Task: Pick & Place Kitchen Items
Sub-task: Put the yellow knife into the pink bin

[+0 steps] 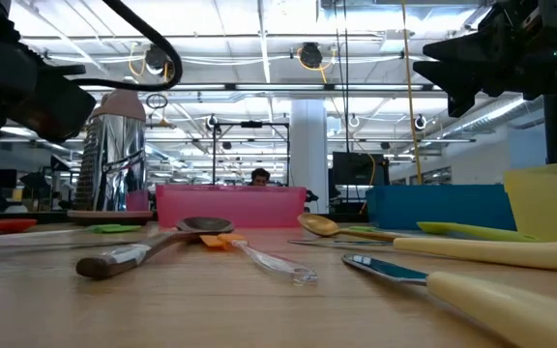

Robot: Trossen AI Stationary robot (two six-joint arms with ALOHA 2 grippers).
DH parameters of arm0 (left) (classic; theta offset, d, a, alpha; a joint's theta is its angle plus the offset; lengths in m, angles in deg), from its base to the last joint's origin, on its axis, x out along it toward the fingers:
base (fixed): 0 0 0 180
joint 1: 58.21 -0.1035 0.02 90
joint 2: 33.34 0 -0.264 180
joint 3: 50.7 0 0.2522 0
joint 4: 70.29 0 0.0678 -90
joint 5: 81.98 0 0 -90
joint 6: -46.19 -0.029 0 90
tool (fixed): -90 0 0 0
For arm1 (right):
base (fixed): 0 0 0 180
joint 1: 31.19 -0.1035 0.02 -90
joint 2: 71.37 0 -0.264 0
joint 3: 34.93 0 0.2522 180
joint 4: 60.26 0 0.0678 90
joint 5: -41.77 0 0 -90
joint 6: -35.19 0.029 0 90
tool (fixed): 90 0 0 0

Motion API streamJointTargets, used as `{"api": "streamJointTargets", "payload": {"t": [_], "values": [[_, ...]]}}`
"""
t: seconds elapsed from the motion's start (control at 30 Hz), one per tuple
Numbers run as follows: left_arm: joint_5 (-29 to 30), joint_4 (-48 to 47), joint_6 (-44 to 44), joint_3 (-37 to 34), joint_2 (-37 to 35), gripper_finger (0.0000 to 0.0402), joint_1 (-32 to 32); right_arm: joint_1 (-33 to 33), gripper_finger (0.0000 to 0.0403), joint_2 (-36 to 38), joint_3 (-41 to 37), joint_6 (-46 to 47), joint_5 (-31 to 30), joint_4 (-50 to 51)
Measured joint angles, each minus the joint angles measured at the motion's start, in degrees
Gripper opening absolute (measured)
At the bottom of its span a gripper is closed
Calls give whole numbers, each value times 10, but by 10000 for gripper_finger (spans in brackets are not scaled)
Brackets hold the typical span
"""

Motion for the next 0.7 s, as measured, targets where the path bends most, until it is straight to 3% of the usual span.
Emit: {"api": "streamJointTargets", "payload": {"t": [0.37,0.53,0.7], "values": [[76,-45,32,-2,-65,36,-25,0,135,0,0,0,0,-1],[139,-66,7,-1,-116,36,-46,0,135,0,0,0,0,-1],[189,-52,-76,-1,-155,36,-81,0,134,0,0,0,0,-6]]}}
